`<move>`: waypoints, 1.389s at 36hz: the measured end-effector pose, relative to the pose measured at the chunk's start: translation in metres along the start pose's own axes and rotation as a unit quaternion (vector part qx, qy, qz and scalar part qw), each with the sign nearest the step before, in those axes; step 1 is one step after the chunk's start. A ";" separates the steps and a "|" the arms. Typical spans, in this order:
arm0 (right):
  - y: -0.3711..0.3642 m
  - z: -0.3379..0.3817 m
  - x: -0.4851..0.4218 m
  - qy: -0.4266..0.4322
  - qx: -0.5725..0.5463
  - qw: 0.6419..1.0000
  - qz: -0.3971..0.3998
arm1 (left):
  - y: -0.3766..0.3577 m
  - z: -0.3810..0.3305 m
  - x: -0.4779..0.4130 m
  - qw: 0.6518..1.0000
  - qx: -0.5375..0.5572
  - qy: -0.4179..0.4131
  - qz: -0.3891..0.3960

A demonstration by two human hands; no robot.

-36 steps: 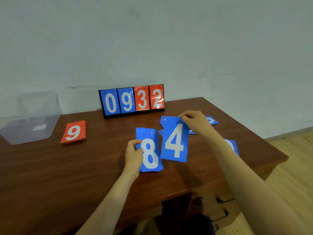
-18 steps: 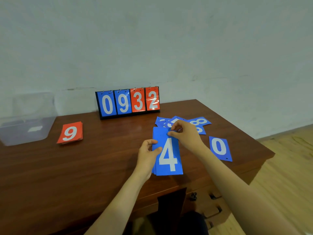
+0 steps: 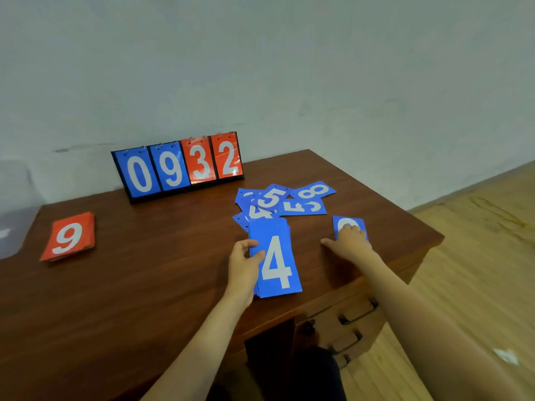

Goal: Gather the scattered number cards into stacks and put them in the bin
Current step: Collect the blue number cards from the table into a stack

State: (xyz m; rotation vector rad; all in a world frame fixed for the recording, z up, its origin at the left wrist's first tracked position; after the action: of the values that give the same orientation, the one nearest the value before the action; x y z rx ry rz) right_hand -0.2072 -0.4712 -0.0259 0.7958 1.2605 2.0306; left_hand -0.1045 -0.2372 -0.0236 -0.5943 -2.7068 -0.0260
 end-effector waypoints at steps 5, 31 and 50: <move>0.002 0.000 -0.017 -0.011 0.010 1.000 -0.002 | -0.003 0.004 -0.009 1.000 0.003 0.007 -0.005; -0.016 0.062 0.033 0.144 0.146 0.975 0.087 | 0.038 0.001 -0.003 0.999 0.025 0.008 -0.035; -0.069 0.163 0.086 0.377 -0.049 0.921 0.082 | 0.132 -0.011 0.005 0.978 0.049 -0.037 -0.198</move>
State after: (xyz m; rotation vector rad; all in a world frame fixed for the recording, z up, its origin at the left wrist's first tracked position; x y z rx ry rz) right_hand -0.1262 -0.2919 -0.0151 0.0348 1.4948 2.6395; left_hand -0.0505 -0.1161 -0.0194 -0.0215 -2.8341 0.0271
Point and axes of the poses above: each hand's wrist, its own x-axis away from the middle knuckle, its own y-axis out of the back of the hand, z = x × y, the point moved 5 cm from there along -x, towards the middle knuckle, and after that the axes turned 6 degrees about y, right-handed, at the moved point
